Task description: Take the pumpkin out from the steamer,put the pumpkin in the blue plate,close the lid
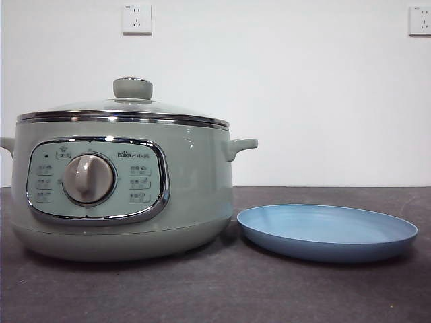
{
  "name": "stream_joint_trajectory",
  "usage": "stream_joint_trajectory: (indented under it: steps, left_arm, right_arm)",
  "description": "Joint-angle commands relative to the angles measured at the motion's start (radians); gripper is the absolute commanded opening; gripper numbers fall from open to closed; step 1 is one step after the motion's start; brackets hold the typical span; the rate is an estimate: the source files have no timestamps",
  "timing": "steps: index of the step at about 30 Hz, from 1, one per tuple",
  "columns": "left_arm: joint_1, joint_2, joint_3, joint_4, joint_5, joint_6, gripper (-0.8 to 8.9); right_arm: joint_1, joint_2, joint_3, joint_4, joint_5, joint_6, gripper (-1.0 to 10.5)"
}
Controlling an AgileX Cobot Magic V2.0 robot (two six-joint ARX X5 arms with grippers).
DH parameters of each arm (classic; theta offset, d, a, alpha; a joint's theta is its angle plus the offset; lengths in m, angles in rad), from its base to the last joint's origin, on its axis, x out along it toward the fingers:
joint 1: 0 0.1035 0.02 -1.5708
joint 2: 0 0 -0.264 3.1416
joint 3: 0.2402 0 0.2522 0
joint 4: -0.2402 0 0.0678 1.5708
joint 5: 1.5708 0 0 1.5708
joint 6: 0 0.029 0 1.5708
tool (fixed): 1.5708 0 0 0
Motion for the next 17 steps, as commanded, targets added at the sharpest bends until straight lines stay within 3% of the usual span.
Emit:
stream_joint_trajectory:
  steps: [1, 6, 10, 17]
  left_arm:
    - [0.002, -0.001, -0.016, 0.007, 0.075, -0.131, -0.03]
    - [0.003, -0.001, -0.016, 0.01, 0.1, -0.131, -0.03]
    - [0.003, -0.001, -0.012, 0.023, 0.145, -0.131, -0.06]
    - [0.003, 0.015, 0.061, -0.01, 0.137, -0.13, -0.08]
  right_arm:
    - [-0.001, 0.002, -0.009, 0.006, 0.002, 0.204, -0.2]
    - [-0.001, 0.002, -0.009, 0.005, -0.013, 0.214, -0.2]
    - [-0.001, 0.002, -0.005, 0.005, -0.085, 0.219, -0.2]
    - [-0.001, 0.027, 0.051, -0.029, -0.167, 0.251, -0.2]
